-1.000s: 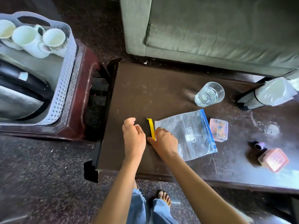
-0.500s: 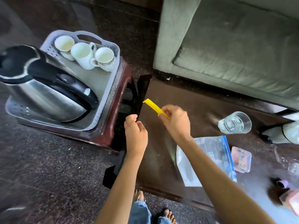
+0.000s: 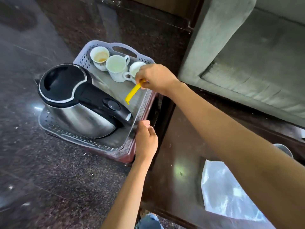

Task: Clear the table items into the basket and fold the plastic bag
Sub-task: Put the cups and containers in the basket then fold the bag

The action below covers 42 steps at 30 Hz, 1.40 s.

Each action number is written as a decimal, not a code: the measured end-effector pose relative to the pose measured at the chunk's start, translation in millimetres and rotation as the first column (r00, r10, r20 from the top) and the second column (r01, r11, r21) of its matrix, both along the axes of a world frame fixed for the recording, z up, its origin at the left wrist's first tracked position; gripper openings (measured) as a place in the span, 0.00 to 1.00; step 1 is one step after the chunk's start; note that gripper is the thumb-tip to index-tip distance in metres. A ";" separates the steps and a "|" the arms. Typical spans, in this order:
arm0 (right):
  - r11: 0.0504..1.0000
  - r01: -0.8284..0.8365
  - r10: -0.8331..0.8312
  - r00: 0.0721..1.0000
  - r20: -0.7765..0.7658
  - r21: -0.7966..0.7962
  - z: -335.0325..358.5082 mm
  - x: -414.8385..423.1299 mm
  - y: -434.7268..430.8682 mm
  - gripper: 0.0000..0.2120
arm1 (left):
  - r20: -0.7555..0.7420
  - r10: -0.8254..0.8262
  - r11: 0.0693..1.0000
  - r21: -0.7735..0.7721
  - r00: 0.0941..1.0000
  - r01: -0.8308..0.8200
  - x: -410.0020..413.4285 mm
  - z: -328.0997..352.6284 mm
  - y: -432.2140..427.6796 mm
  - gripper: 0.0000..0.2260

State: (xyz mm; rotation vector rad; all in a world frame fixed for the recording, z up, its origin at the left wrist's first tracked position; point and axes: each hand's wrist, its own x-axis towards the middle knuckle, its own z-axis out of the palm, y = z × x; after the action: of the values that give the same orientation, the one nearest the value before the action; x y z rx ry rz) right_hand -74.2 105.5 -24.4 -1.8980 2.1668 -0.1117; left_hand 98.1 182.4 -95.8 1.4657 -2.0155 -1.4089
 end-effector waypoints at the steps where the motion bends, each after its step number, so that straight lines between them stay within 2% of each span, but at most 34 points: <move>1: 0.998 -0.034 0.036 0.999 -0.033 0.058 -0.9 2.0 -8.0 0.10 | 0.007 -0.005 1.000 0.020 1.000 0.004 -0.8 -1.2 -2.8 0.11; 7: 0.924 -0.247 0.299 0.943 -0.148 0.292 -6.7 9.5 -31.3 0.13 | 0.023 -0.020 0.997 0.072 1.000 0.019 -5.1 -6.9 -9.5 0.12; 16: 0.877 -0.249 0.341 0.925 -0.168 0.410 -2.0 20.6 -41.9 0.19 | 0.013 -0.026 0.996 0.083 1.000 0.025 -8.6 -10.8 -5.8 0.11; 19: 0.920 -0.215 0.265 0.958 -0.114 0.328 -2.1 18.2 -33.4 0.21 | 0.013 -0.025 0.998 0.061 1.000 0.024 -8.6 -6.7 -4.5 0.11; 22: 0.976 -0.141 0.146 0.989 -0.020 0.169 -3.1 12.5 -18.4 0.20 | 0.012 -0.028 0.999 0.027 1.000 0.027 -8.2 -1.1 -3.5 0.11; 27: 0.993 0.079 -0.076 0.996 0.036 -0.088 8.9 -2.8 27.3 0.16 | -0.005 -0.065 0.997 -0.049 0.998 0.065 -11.0 16.4 11.3 0.11; 30: 0.910 0.275 -0.217 0.954 0.207 -0.312 14.0 -9.3 70.7 0.15 | -0.017 -0.076 0.994 -0.075 0.997 0.074 -14.7 26.2 30.4 0.12; 32: 0.839 0.398 -0.304 0.909 0.286 -0.370 14.6 -11.7 106.4 0.13 | -0.032 -0.093 0.993 -0.072 0.995 0.090 -17.8 30.8 48.6 0.12; 38: 0.673 0.637 -0.503 0.766 0.400 -0.375 3.0 -12.2 222.9 0.12 | -0.042 -0.196 0.980 -0.043 0.980 0.195 -26.1 33.8 115.5 0.12; 42: 0.579 0.730 -0.609 0.683 0.403 -0.363 -9.3 -5.6 301.3 0.10 | -0.023 -0.260 0.965 -0.032 0.965 0.259 -29.1 33.0 160.2 0.12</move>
State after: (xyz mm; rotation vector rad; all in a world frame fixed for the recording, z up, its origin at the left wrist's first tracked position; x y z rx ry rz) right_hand -79.8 406.7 -33.6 -0.9939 2.7306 -1.0902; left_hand 69.0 342.6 -62.7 1.1964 -2.2668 -1.4804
